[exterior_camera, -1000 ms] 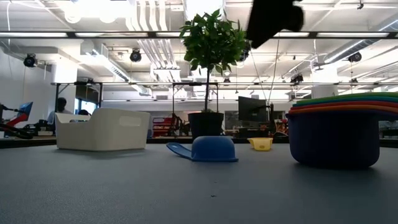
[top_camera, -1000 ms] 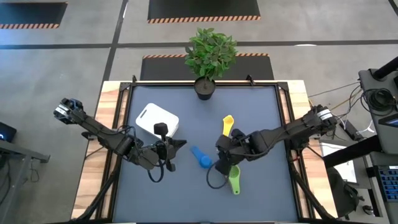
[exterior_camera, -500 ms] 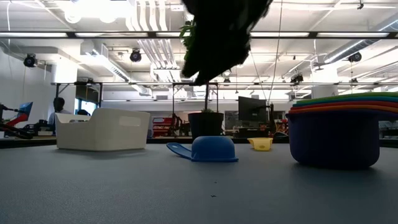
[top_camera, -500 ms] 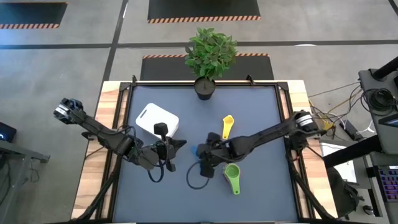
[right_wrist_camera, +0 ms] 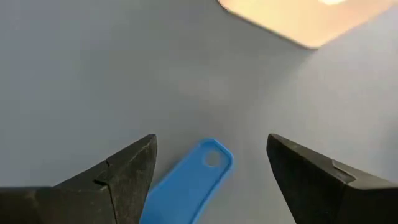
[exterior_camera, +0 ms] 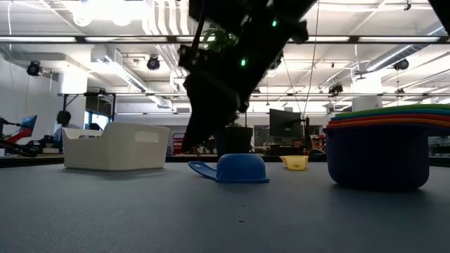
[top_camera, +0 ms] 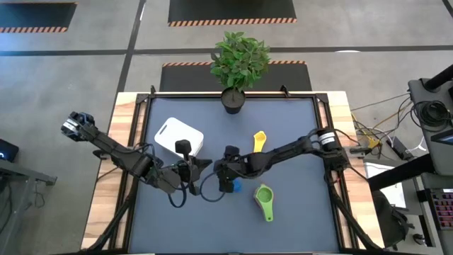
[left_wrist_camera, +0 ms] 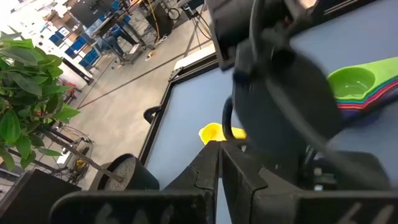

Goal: Nest measuring cups in basket
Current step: Stack the blue measuring cup on the light green measuring cup

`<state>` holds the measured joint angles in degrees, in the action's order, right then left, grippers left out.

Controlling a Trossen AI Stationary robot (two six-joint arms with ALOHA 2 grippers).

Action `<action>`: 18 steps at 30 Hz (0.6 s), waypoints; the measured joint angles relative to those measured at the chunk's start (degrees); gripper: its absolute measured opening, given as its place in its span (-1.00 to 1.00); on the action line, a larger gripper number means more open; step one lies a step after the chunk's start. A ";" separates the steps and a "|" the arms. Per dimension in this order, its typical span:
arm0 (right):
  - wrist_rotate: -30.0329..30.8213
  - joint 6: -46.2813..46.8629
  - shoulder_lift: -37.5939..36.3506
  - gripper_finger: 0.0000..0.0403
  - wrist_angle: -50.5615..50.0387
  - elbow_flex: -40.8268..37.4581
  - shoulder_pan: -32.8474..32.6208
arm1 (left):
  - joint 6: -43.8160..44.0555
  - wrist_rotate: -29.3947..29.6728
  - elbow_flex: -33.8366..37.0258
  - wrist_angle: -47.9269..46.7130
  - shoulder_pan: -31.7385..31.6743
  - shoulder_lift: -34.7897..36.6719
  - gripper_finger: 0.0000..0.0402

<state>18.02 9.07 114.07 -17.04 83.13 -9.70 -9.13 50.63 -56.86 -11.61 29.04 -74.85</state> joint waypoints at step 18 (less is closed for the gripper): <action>-13.87 -0.17 2.31 0.21 1.06 -0.86 4.72 | 0.00 0.00 0.00 -0.22 0.00 0.00 -1.00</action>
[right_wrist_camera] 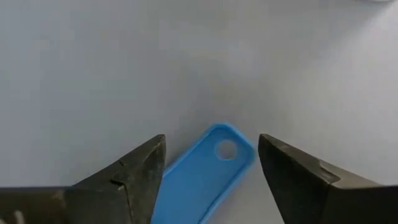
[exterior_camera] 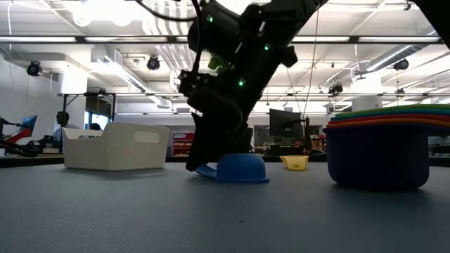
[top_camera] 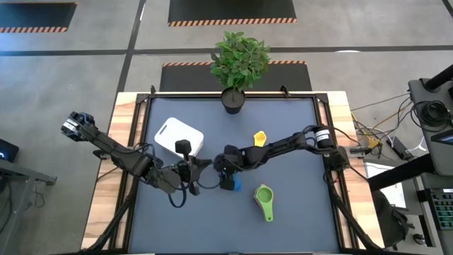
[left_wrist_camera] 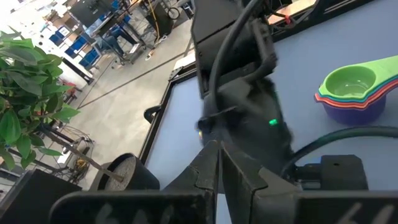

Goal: Nest measuring cups in basket
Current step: Stack the blue measuring cup on the light green measuring cup

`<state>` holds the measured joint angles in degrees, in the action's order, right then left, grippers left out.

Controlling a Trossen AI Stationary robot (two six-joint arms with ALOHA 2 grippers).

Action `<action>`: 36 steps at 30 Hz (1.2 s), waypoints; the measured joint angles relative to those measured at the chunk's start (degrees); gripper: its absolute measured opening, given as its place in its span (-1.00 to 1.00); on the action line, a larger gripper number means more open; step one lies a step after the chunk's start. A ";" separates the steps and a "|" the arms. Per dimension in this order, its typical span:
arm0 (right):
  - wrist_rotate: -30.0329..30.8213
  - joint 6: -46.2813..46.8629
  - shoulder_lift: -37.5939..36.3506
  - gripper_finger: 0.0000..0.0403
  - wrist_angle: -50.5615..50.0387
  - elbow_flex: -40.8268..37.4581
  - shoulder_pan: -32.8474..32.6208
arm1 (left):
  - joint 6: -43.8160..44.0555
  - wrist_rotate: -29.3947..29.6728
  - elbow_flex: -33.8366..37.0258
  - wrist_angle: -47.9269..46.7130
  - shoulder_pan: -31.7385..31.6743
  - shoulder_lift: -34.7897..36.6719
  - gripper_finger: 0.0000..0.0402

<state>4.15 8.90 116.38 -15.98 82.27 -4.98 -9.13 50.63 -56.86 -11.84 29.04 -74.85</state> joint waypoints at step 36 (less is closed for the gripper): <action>-15.67 -6.12 -11.58 -0.96 -5.32 -3.93 3.05 | 25.72 -9.90 0.99 -12.15 0.00 -1.37 -1.00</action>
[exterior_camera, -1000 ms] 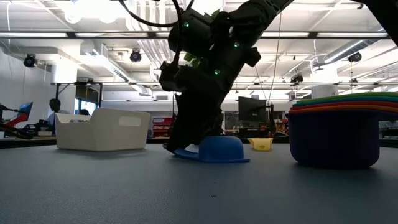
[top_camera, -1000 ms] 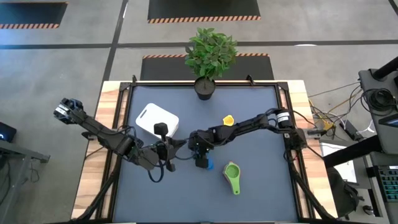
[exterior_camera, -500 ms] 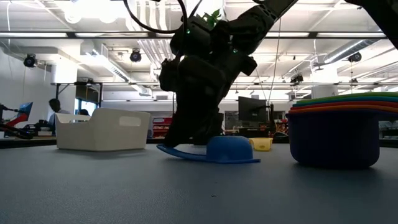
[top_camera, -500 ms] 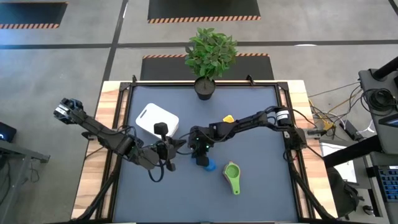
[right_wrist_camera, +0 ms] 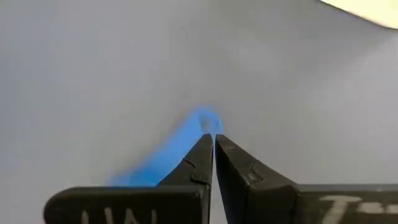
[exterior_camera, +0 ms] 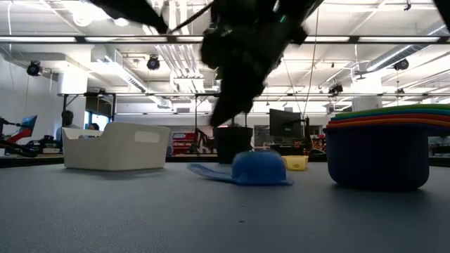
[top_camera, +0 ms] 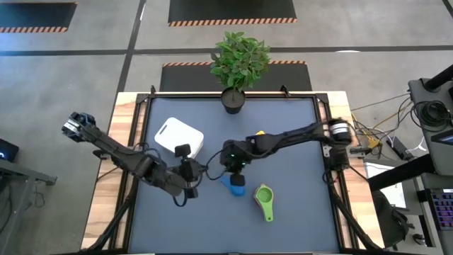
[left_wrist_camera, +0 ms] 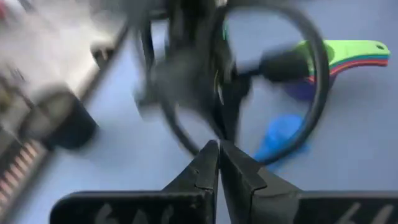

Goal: Nest measuring cups in basket
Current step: Stack the blue measuring cup on the light green measuring cup

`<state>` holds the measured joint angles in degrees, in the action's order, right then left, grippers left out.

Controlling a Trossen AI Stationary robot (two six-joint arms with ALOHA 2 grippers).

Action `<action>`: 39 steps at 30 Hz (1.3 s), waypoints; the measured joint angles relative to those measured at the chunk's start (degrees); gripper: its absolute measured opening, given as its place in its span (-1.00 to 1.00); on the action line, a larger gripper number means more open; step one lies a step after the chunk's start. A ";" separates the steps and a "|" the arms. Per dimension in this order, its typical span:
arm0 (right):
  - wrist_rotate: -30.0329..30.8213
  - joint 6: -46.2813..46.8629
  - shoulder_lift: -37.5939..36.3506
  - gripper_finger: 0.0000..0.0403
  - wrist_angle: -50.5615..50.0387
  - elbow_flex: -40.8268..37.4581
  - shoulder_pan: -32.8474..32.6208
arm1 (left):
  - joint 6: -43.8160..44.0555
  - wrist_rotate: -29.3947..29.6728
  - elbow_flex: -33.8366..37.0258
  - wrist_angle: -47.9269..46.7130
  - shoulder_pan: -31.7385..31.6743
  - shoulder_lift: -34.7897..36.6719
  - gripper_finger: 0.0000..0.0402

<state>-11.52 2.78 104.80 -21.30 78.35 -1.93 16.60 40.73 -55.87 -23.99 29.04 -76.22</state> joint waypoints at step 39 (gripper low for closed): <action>22.11 1.73 -35.81 -0.96 17.67 -33.64 -18.01 | 41.57 -10.84 -0.86 12.50 -9.81 -30.10 -0.13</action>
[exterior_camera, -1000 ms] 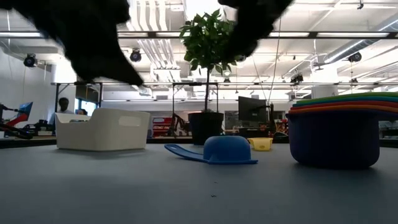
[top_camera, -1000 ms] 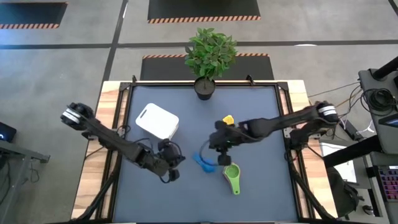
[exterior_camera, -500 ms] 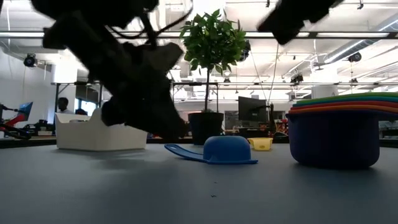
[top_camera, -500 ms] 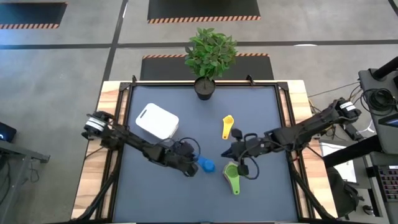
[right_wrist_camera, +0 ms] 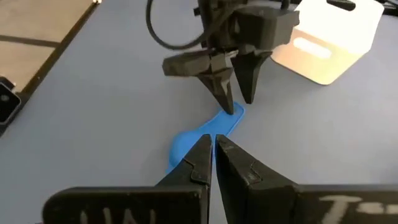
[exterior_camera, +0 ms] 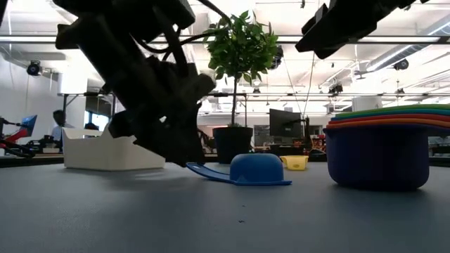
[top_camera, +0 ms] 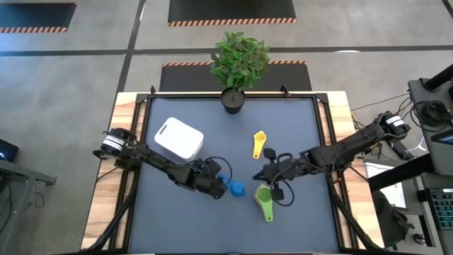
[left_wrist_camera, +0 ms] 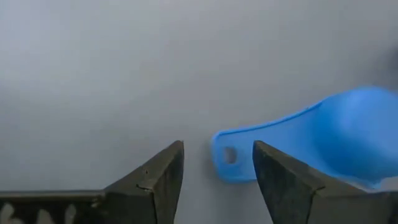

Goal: Nest measuring cups in basket
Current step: Stack the blue measuring cup on the light green measuring cup

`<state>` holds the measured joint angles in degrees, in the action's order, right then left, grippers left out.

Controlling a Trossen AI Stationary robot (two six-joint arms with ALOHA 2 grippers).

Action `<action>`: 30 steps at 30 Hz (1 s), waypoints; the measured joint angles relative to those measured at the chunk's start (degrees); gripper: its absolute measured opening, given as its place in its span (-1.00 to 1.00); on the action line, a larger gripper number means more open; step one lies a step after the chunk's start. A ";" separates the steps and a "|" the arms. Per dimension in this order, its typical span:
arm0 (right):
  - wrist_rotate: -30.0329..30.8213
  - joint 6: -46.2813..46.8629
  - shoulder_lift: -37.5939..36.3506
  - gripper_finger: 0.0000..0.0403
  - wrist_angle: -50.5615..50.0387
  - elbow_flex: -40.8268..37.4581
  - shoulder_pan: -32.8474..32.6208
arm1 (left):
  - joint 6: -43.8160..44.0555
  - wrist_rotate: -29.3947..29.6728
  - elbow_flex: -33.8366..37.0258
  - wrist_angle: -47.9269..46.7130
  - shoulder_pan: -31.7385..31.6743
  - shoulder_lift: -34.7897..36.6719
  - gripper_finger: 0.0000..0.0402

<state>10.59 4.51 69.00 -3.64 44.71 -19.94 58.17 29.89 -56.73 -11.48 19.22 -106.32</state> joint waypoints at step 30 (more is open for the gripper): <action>0.02 1.64 0.54 -0.96 -0.25 -0.16 -0.44 | -6.13 1.32 0.11 8.69 1.52 0.17 -0.99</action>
<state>10.61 6.15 69.53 -3.89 44.55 -20.38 52.04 31.20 -56.62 -2.79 20.75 -106.16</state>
